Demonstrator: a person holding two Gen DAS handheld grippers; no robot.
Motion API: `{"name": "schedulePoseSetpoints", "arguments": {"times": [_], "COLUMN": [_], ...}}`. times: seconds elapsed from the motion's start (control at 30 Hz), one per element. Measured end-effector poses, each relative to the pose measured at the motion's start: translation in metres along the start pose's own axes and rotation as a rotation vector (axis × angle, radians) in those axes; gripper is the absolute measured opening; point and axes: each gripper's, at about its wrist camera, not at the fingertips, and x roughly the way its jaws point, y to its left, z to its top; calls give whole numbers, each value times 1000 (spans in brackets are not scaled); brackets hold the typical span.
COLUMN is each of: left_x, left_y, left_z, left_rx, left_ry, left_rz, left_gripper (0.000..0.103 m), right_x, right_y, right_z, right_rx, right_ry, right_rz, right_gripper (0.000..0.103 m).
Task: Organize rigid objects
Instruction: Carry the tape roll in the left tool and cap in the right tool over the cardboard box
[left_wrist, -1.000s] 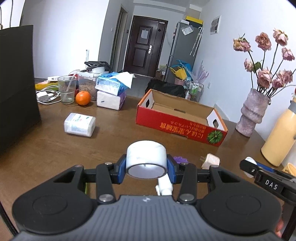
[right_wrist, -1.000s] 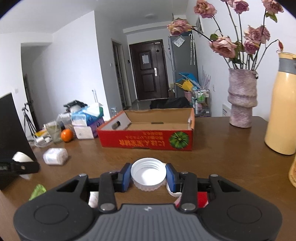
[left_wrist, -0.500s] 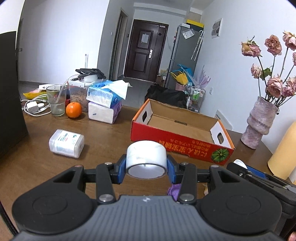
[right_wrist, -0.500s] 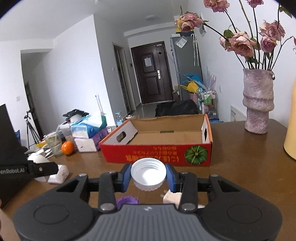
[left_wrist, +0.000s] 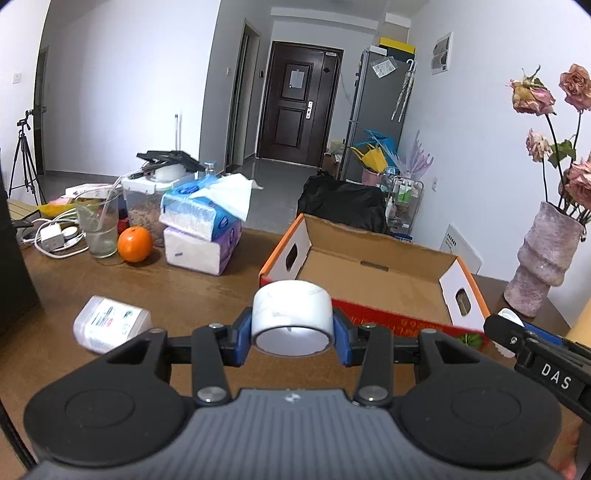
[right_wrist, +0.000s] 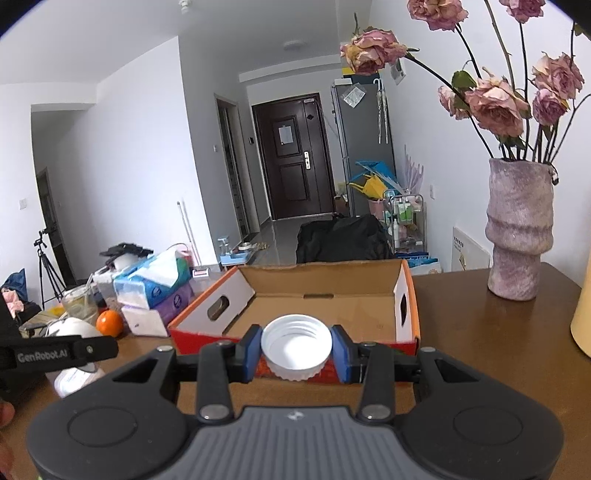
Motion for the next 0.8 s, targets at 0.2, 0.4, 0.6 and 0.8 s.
{"name": "schedulePoseSetpoints", "arguments": {"times": [0.2,0.4,0.6,0.8], "left_x": [23,44,65,87], "left_y": [-9,-11,-13,-15], "left_z": [15,26,37,48], "left_rx": [9,14,32,48], "left_ry": [-3,-10,-19,-25], "left_rz": [-11,4,12,18], "left_gripper": [44,44,44,44], "right_x": [21,45,63,83], "right_y": [-5,-9,-9,-10], "right_z": [16,25,33,40], "right_rx": [-14,-34,-54,-58], "right_ry": [6,8,14,31], "right_rz": [1,-4,9,11], "right_gripper": [39,39,39,39]}}
